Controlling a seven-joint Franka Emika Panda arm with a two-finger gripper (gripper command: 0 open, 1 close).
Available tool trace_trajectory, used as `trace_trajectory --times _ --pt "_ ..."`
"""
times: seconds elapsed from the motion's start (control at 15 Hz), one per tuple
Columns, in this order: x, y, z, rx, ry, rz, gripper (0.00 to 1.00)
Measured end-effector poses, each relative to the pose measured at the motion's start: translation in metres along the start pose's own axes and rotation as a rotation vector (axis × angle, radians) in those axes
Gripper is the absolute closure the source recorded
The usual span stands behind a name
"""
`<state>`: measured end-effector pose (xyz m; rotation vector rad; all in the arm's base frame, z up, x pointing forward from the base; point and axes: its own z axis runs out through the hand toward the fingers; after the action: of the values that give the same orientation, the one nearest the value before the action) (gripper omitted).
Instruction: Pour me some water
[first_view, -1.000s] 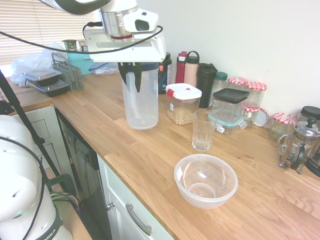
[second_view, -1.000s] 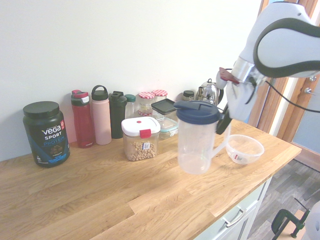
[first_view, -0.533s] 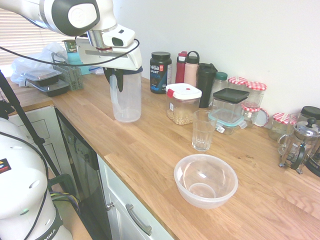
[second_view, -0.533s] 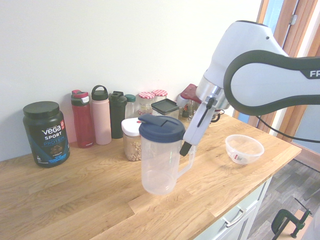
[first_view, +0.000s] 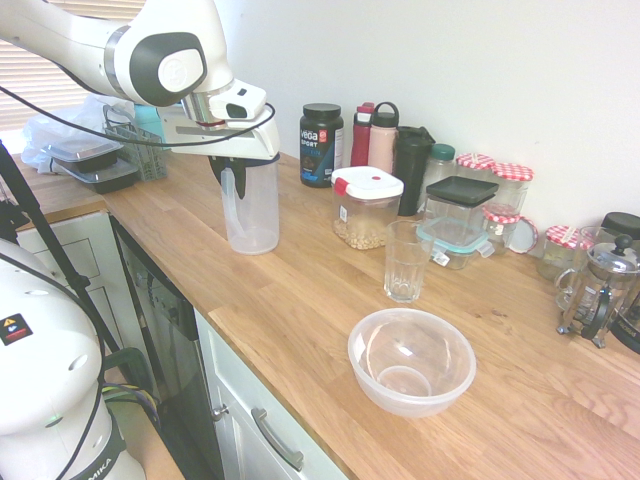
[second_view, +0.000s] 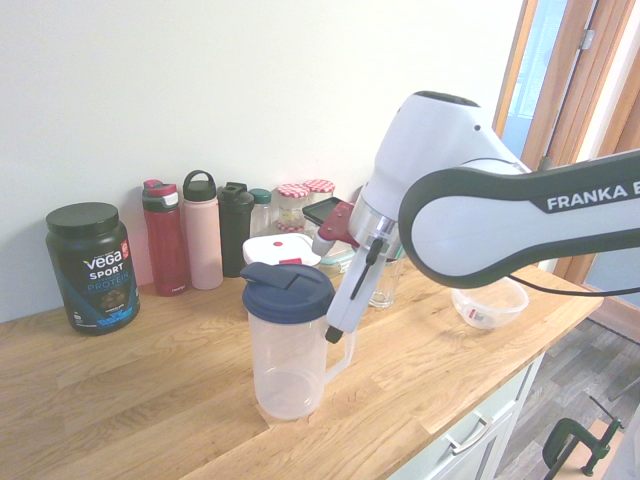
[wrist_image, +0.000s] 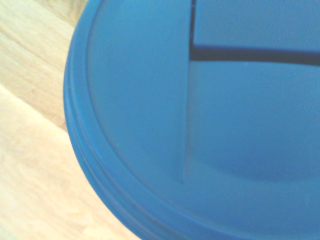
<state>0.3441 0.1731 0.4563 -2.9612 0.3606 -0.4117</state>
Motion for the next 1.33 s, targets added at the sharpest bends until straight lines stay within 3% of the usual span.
trace_trajectory --times 0.07,1.07,1.33 --pt "0.002 -0.001 0.005 0.000 0.000 0.008 0.00" --pt "0.017 -0.010 0.017 -0.044 0.001 0.014 0.00" --pt "-0.001 0.016 -0.017 -0.058 -0.044 -0.060 0.00"
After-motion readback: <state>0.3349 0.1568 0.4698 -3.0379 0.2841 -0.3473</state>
